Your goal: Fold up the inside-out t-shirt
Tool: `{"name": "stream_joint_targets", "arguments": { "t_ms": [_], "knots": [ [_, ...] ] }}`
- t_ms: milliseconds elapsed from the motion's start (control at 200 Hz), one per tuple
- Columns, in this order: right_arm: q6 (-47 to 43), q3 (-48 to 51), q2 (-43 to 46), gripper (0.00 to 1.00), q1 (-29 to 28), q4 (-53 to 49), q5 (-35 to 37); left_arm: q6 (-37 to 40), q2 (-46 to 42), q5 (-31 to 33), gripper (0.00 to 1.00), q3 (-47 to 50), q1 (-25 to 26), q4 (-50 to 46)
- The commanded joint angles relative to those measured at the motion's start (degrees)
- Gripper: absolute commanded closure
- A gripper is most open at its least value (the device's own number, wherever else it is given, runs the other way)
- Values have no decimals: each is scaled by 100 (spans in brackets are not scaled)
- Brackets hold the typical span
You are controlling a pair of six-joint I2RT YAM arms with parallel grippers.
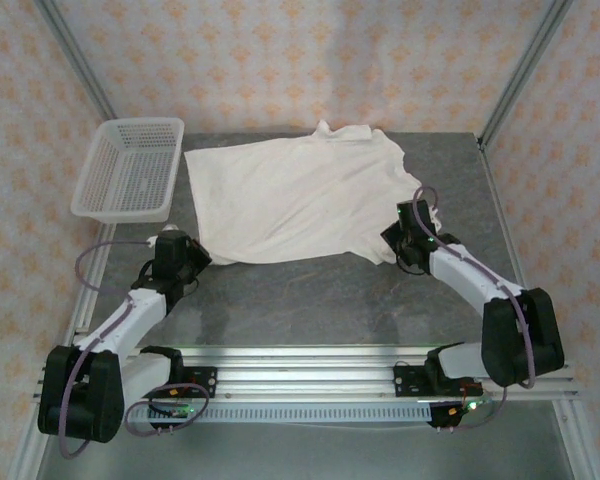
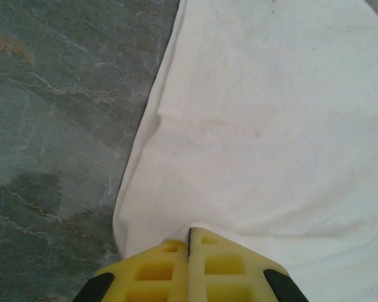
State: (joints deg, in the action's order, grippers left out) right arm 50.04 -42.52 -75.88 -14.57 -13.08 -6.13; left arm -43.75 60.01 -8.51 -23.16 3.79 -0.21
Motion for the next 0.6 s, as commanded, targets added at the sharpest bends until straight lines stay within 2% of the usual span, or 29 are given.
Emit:
{"name": "stream_joint_targets", "arguments": {
  "t_ms": [0,80,140,275,375,435,530,590],
  "knots": [
    [464,346,323,100,20,-180,41,-138,-237,496,100,212,85,-102],
    [737,508,772,100,16,-819,195,-178,-533,648,100,242,87,-590],
    [1098,622,1471,100,16,-1562,487,-150,-934,582,100,246,87,-879],
    [1895,1161,3616,100,7,-2764,972,-84,-2290,259,100,460,137,-1294],
    [2280,1474,4968,100,7,-3329,1037,-222,-3215,282,95,648,207,-1834],
    [2414,1519,5352,100,12,-3731,976,-318,-3635,420,93,715,234,-2304],
    [2537,1464,5486,100,1,-4395,789,-482,-4150,701,89,809,254,-2991],
    [2622,1408,5538,100,-2,-4765,730,-576,-4480,814,79,884,252,-3271]
  ]
}}
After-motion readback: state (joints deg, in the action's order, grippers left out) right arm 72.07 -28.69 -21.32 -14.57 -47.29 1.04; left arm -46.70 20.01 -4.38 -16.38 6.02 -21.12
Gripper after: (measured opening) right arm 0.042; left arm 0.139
